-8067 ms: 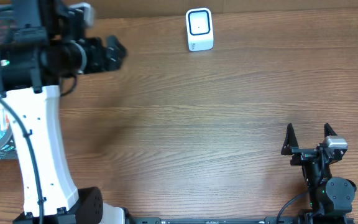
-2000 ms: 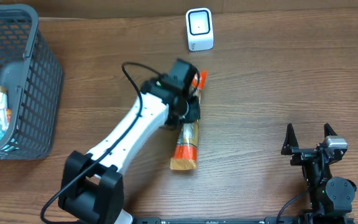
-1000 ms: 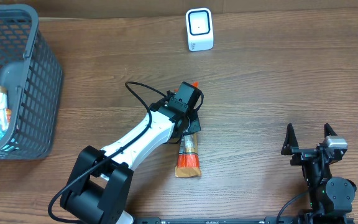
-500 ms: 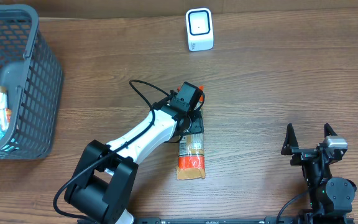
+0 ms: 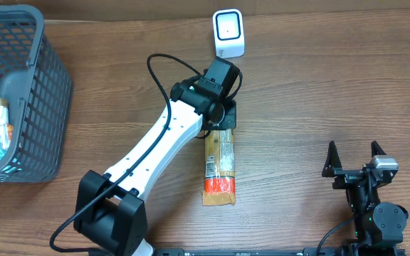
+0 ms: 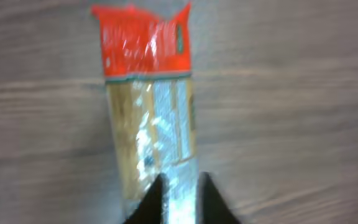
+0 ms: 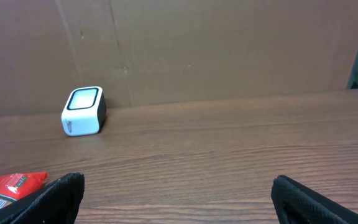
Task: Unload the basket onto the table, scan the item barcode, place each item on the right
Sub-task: 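Lower the package onto the table below the scanner and release, then move the left gripper back over the grey basket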
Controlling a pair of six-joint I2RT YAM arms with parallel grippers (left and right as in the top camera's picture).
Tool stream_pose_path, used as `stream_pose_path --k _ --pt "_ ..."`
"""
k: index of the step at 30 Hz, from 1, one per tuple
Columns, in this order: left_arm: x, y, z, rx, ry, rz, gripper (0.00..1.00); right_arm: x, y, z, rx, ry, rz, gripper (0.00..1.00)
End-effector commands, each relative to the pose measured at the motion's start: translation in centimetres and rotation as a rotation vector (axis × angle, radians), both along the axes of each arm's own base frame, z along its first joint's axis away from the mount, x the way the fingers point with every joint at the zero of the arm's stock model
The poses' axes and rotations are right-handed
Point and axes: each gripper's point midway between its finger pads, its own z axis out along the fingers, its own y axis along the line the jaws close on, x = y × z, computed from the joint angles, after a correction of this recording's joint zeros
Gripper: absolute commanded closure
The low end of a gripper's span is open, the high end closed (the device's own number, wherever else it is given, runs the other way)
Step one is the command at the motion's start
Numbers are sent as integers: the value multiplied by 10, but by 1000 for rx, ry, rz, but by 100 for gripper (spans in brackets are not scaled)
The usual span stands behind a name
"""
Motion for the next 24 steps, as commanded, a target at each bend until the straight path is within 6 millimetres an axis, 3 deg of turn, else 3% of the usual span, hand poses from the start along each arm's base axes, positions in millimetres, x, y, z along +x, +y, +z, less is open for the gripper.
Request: stream_pose_path --k 1,2,4,5,6,8,11,15,19,24 --pt "-8 11 -14 47 34 -17 96 0 -3 -2 -5 -4 -14 0" --pt "-12 13 -19 51 49 -18 90 0 -3 -2 -5 -4 -14 0" --pt "-20 13 -28 44 84 -25 66 0 -3 -2 -5 -4 -14 0" --pt "-24 12 -32 38 101 -28 41 0 -3 -2 -5 -4 -14 0" --pt "-27 13 -34 40 113 -29 22 0 -3 -2 -5 -4 -14 0" --pt "-30 16 -34 49 125 -28 1 0 -3 -2 -5 -4 -14 0" --pt "-28 20 -28 51 129 -17 0 0 -3 -2 -5 -4 -14 0" --pt "-16 31 2 80 95 17 5 0 -3 -2 -5 -4 -14 0" --pt "6 54 56 136 3 49 4 0 -3 -2 -5 -4 -14 0" --pt "29 119 156 262 -190 190 1 0 -3 -2 -5 -4 -14 0"
